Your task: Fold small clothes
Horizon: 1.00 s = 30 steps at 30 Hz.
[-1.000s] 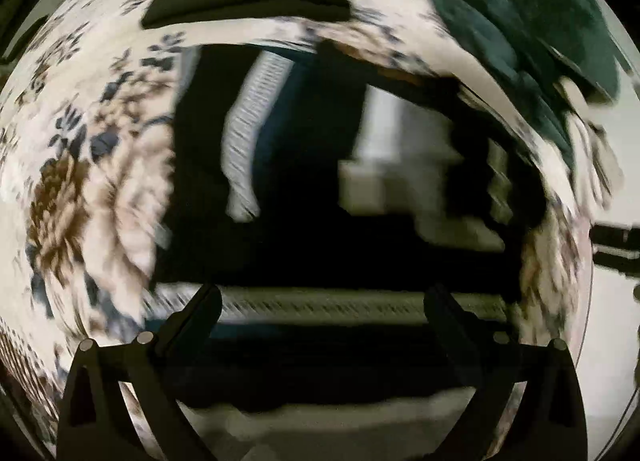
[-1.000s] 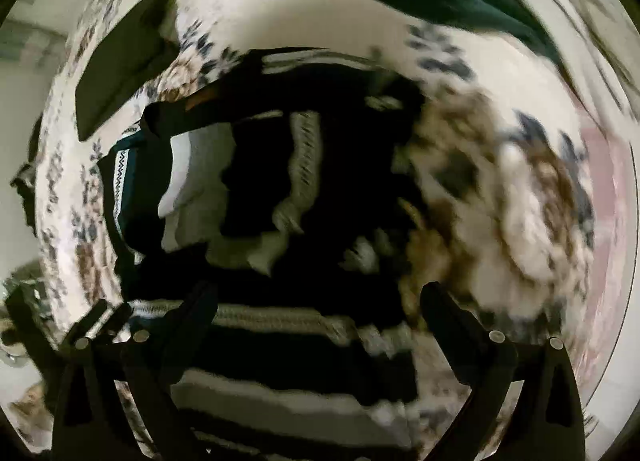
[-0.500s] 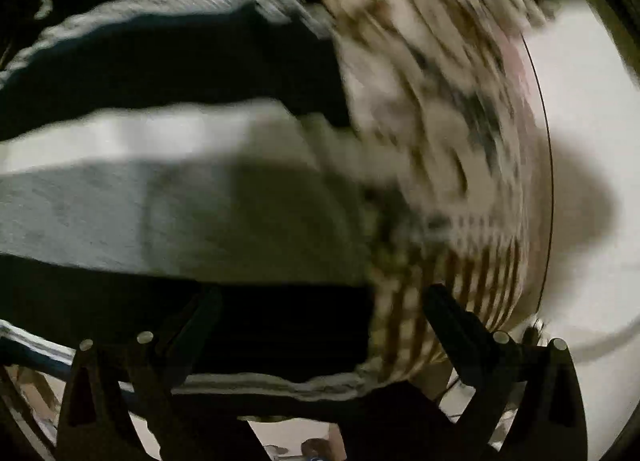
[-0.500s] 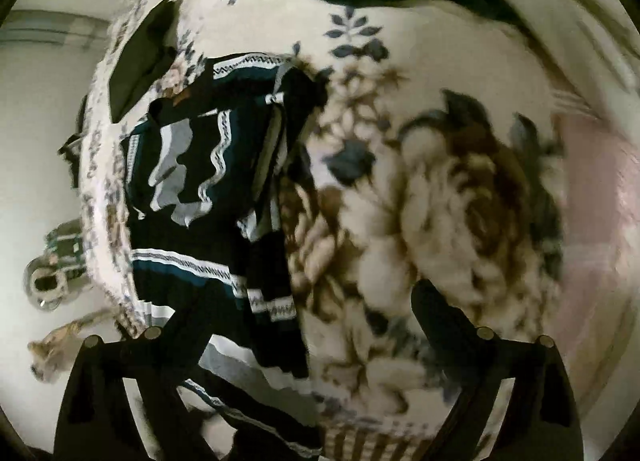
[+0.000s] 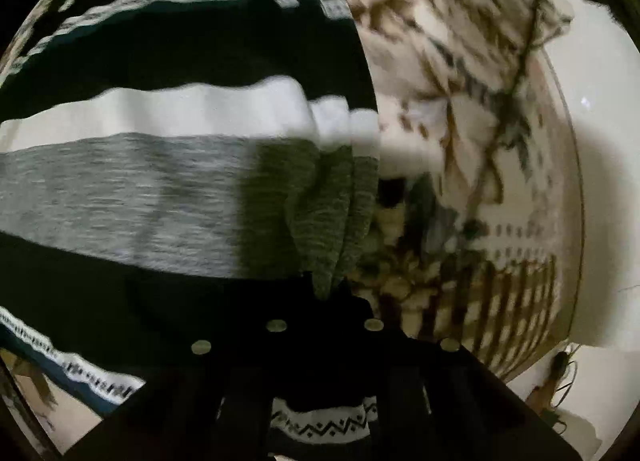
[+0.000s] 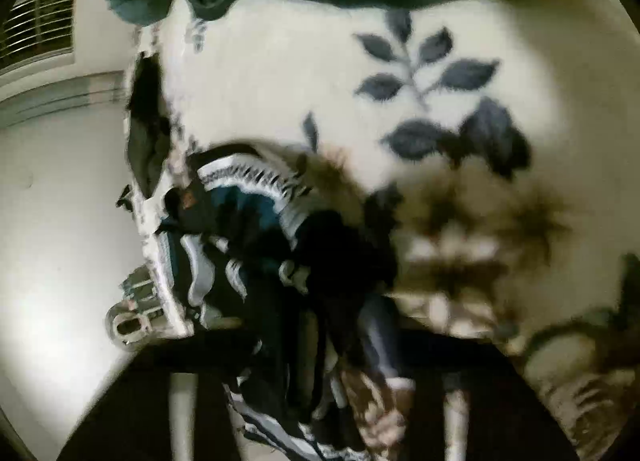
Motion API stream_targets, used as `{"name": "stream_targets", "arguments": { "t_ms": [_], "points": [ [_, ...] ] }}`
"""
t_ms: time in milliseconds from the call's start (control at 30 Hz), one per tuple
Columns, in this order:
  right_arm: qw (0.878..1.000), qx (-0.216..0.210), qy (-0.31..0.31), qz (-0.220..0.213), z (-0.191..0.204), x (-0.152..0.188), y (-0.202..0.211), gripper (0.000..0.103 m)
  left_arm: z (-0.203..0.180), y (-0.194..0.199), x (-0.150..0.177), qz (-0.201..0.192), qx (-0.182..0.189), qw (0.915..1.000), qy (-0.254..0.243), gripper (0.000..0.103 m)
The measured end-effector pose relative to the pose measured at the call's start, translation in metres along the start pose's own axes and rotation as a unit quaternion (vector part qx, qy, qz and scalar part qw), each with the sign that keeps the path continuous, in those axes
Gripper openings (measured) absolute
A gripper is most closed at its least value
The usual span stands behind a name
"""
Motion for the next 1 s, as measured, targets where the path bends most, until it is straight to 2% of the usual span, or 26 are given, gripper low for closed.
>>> {"name": "stream_targets", "arguments": {
  "t_ms": [33, 133, 333, 467, 567, 733, 833, 933, 1000],
  "points": [
    [1.0, 0.018, 0.012, -0.009, 0.008, 0.001, 0.0, 0.012, 0.004, 0.01, 0.002, -0.007, 0.007, 0.9999, 0.005, 0.005],
    [0.999, 0.029, 0.033, -0.019, 0.028, 0.006, 0.006, 0.01, 0.018, 0.043, 0.006, -0.028, 0.027, 0.9988, 0.03, 0.005],
    [0.995, 0.048, 0.078, -0.03, 0.091, 0.018, 0.03, 0.009, 0.084, 0.102, 0.007, -0.064, 0.057, 0.9915, 0.098, 0.005],
    [0.991, 0.061, 0.112, -0.03, 0.157, 0.024, 0.03, 0.009, 0.152, 0.14, 0.017, -0.091, 0.058, 0.9829, 0.149, 0.005],
    [0.987, 0.074, 0.143, -0.027, 0.215, 0.028, 0.014, 0.009, 0.194, 0.148, 0.026, -0.104, 0.063, 0.9748, 0.187, 0.005],
    [0.979, 0.1, 0.177, -0.014, 0.314, 0.029, -0.056, 0.008, 0.275, 0.149, 0.045, -0.114, 0.076, 0.9609, 0.241, 0.005],
    [0.974, 0.133, 0.185, -0.005, 0.366, 0.025, -0.121, 0.008, 0.317, 0.136, 0.053, -0.104, 0.088, 0.9559, 0.26, 0.005],
    [0.966, 0.176, 0.188, 0.002, 0.395, 0.02, -0.178, 0.008, 0.355, 0.113, 0.061, -0.083, 0.106, 0.9487, 0.286, 0.001],
    [0.957, 0.216, 0.195, 0.007, 0.411, 0.015, -0.222, 0.008, 0.379, 0.099, 0.07, -0.069, 0.121, 0.9418, 0.306, 0.001]
  ]
}}
Point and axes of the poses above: each gripper's, at about its wrist camera, not at the fingertips, and y roughly against the way its jaws point, z to its left, x to its underside, the point moved 6 cm from there along -y, roughly the way its jaws point, and after that the axes turned 8 degrees about z, right-handed, at the moved point
